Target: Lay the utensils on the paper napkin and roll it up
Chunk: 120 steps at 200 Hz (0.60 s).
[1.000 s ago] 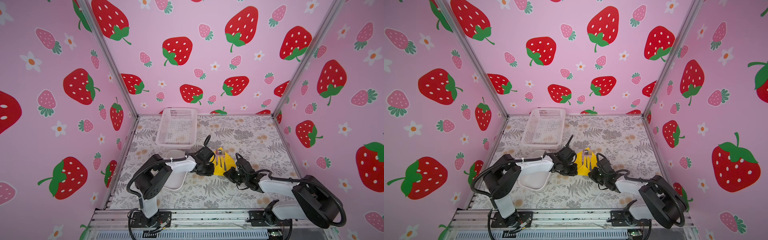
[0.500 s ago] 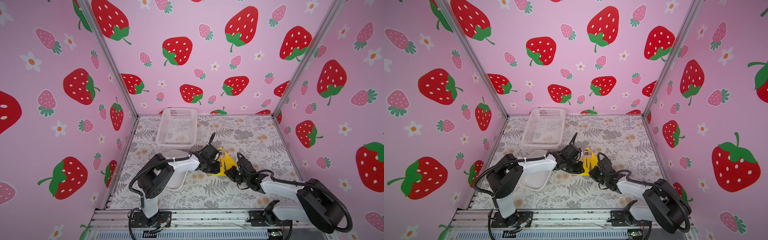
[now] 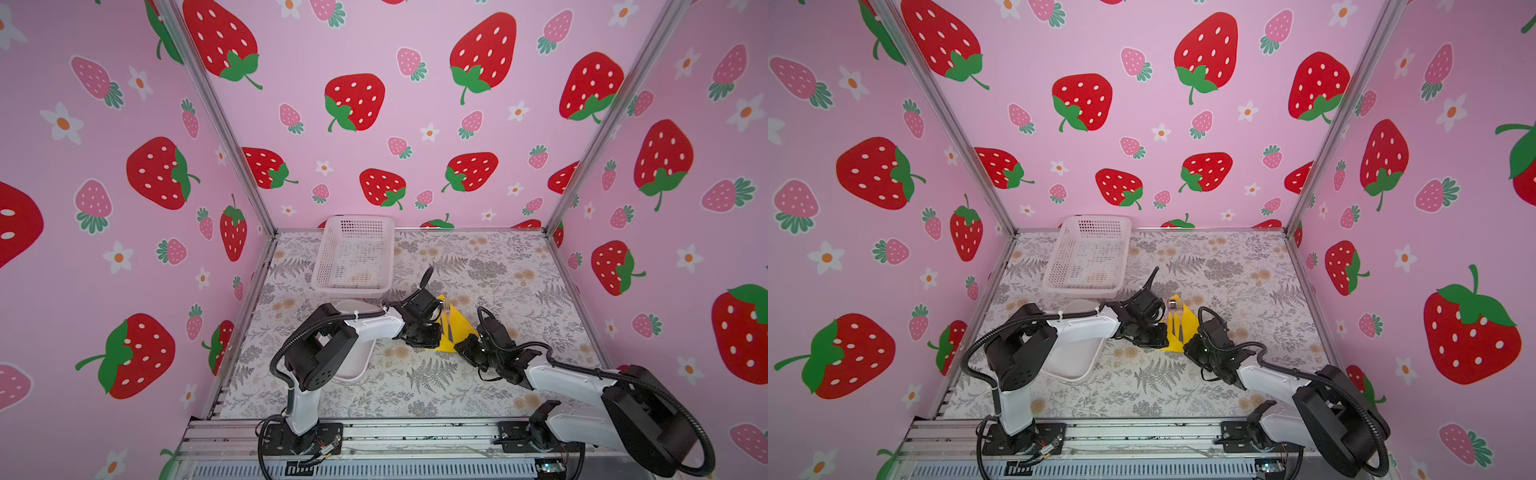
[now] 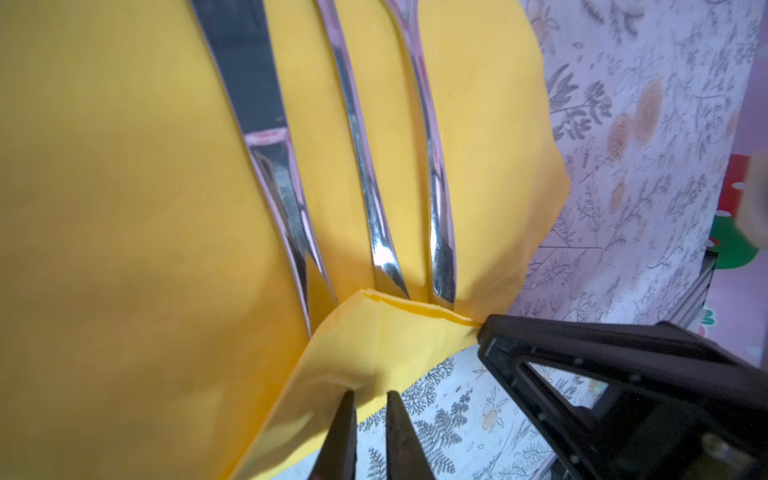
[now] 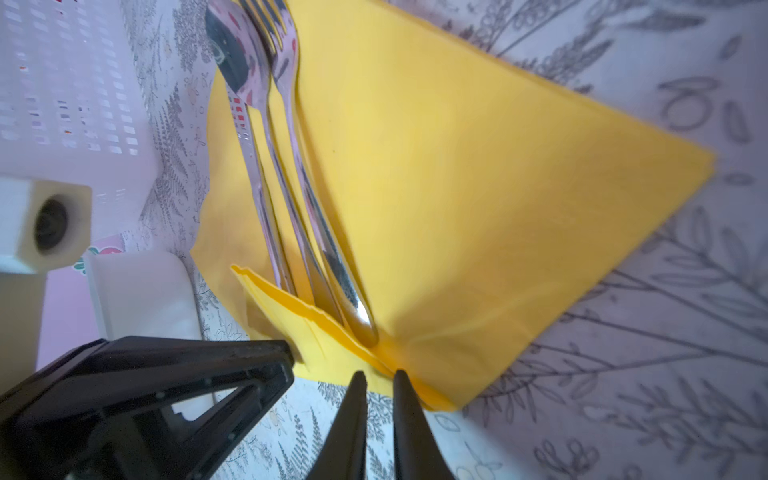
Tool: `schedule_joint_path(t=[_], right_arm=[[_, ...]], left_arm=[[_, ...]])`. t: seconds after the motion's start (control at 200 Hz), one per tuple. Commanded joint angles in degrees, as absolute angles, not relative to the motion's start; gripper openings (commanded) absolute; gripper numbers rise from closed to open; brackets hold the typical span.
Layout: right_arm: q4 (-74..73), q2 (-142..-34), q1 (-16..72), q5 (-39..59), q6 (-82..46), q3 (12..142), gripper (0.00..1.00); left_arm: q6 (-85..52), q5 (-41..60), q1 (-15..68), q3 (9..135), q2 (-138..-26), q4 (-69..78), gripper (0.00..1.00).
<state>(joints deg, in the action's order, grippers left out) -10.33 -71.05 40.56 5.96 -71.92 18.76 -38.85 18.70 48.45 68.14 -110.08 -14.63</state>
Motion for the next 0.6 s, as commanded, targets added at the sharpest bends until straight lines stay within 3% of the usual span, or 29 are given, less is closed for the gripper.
schedule_joint_path(t=[0.0, 0.185, 0.595], right_arm=[[-6.74, -72.5, 40.21, 4.7, -71.19, 18.66, 0.16], [-6.65, -72.56, 40.25, 4.92, -71.19, 18.41, 0.15], [-6.63, -72.5, 40.25, 4.91, -71.54, 18.19, 0.16]], left_arm=[[-38.23, 19.94, 48.52, 70.36, -107.97, -16.01, 0.18], [-37.61, 22.29, 48.82, 70.88, -106.39, -15.21, 0.18], [-40.13, 24.5, 51.14, 76.43, -112.39, -17.23, 0.07]])
